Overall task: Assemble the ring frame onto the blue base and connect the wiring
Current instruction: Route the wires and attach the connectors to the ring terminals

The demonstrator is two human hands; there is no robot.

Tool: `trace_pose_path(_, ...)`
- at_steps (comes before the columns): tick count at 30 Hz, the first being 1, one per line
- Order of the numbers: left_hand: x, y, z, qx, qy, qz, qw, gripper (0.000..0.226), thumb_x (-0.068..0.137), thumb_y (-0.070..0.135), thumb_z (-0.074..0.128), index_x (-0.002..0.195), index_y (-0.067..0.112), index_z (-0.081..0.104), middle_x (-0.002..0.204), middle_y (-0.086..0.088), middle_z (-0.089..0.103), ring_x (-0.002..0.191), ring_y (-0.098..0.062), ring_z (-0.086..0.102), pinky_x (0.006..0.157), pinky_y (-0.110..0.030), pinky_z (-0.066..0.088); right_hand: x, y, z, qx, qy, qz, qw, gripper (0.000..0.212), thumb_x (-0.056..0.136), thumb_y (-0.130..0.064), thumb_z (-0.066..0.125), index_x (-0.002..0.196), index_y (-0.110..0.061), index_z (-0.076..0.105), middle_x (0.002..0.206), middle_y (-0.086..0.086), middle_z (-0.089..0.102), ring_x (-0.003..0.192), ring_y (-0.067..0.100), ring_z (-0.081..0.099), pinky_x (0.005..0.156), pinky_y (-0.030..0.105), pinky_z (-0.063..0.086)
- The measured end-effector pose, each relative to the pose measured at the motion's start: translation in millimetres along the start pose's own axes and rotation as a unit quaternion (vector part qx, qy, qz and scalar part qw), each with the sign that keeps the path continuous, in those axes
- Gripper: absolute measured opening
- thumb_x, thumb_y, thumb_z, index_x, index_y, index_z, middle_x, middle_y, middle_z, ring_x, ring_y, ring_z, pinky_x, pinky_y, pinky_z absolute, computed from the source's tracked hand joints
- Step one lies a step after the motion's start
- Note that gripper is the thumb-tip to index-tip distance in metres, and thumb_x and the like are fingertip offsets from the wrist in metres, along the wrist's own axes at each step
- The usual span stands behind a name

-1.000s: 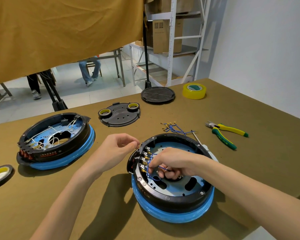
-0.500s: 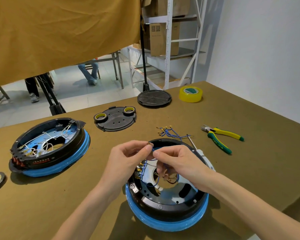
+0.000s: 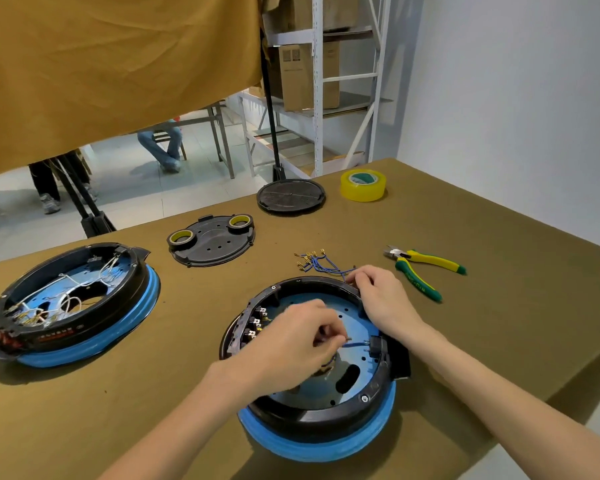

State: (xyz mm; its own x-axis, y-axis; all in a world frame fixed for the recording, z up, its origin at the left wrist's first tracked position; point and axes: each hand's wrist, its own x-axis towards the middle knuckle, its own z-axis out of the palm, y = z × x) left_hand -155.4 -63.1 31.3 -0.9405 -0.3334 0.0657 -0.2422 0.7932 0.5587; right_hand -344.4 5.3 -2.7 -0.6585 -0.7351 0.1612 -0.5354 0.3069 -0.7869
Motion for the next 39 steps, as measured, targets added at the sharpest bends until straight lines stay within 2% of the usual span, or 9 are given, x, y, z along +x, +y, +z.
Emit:
trace_pose_path(2,7,3,7,0.049,-0.028,-0.002,0.998,0.011,0.101,0.035,0.061,0.1,0.032,0.072,0.096,0.016,0.056,0.088,-0.003,0.055,0.084,-0.032,0.051,-1,1,0,-0.003,0.021,-0.015,1.0,0.031,0.105,-0.015,0.044,0.092,-0.019,0.072,0.062,-0.011,0.058,0.055,-0.003,0.054,0.051,0.015,0.036)
trace_pose_path(4,11,4,12,0.07,-0.032,-0.001,0.997,0.013,0.101,0.037,0.06,0.103,0.033,0.072,0.097,0.016,0.055,0.09,-0.005,0.054,0.085,-0.035,0.051,-1,1,-1,-0.007,0.026,-0.022,0.999,0.031,0.105,-0.016,0.045,0.091,-0.018,0.072,0.058,-0.013,0.053,0.051,-0.003,0.052,0.05,0.014,0.037)
trace_pose_path(11,8,7,20,0.098,0.021,0.027,0.995,0.015,0.102,0.042,0.058,0.103,0.036,0.071,0.097,0.016,0.055,0.088,-0.009,0.054,0.08,-0.029,0.04,-1,2,1,-0.014,0.018,-0.023,0.999,0.031,0.105,-0.018,0.044,0.091,-0.016,0.072,0.053,-0.01,0.052,0.041,0.005,0.044,0.045,0.018,0.034)
trace_pose_path(16,10,5,20,0.122,0.038,0.029,0.991,0.016,0.104,0.041,0.054,0.104,0.037,0.069,0.096,0.017,0.053,0.086,-0.006,0.052,0.082,-0.029,0.032,-2,2,2,-0.013,0.023,-0.019,0.999,0.031,0.104,-0.019,0.044,0.088,-0.02,0.071,0.056,-0.012,0.054,0.046,0.0,0.051,0.046,0.018,0.037)
trace_pose_path(20,10,6,21,0.119,0.032,0.031,0.992,0.016,0.104,0.04,0.054,0.106,0.037,0.069,0.096,0.016,0.056,0.087,-0.007,0.054,0.084,-0.031,0.038,-3,1,2,-0.018,0.025,-0.018,0.999,0.032,0.104,-0.019,0.044,0.084,-0.023,0.068,0.056,-0.013,0.053,0.046,0.0,0.051,0.047,0.019,0.034)
trace_pose_path(25,9,8,18,0.118,0.035,0.04,0.992,0.017,0.104,0.039,0.055,0.107,0.037,0.072,0.094,0.014,0.057,0.08,-0.01,0.056,0.08,-0.032,0.04,-4,0,2,-0.013,0.026,-0.013,0.999,0.032,0.104,-0.018,0.044,0.085,-0.019,0.07,0.058,-0.012,0.054,0.047,-0.003,0.051,0.049,0.016,0.039)
trace_pose_path(31,12,11,18,0.128,0.051,0.046,0.989,0.017,0.103,0.039,0.057,0.101,0.035,0.073,0.089,0.017,0.053,0.079,-0.008,0.053,0.093,-0.036,0.04,-5,-1,2,-0.012,0.021,-0.005,1.0,0.033,0.104,-0.019,0.042,0.091,-0.016,0.072,0.06,-0.011,0.055,0.045,0.003,0.049,0.045,0.019,0.035)
trace_pose_path(35,13,11,19,0.143,0.059,0.059,0.986,0.017,0.103,0.041,0.057,0.101,0.034,0.073,0.091,0.017,0.056,0.079,-0.007,0.052,0.093,-0.036,0.04,-5,-1,3,-0.02,0.023,0.004,1.0,0.032,0.105,-0.02,0.041,0.093,-0.018,0.071,0.065,-0.009,0.057,0.056,0.011,0.049,0.053,0.029,0.034)
trace_pose_path(39,15,11,19,0.168,0.062,0.082,0.98,0.018,0.103,0.041,0.056,0.104,0.035,0.073,0.089,0.019,0.05,0.078,-0.003,0.045,0.09,-0.033,0.039,-6,-2,6,-0.022,0.026,0.009,0.999,0.033,0.106,-0.02,0.039,0.094,-0.017,0.07,0.07,-0.002,0.061,0.06,0.015,0.052,0.054,0.031,0.036)
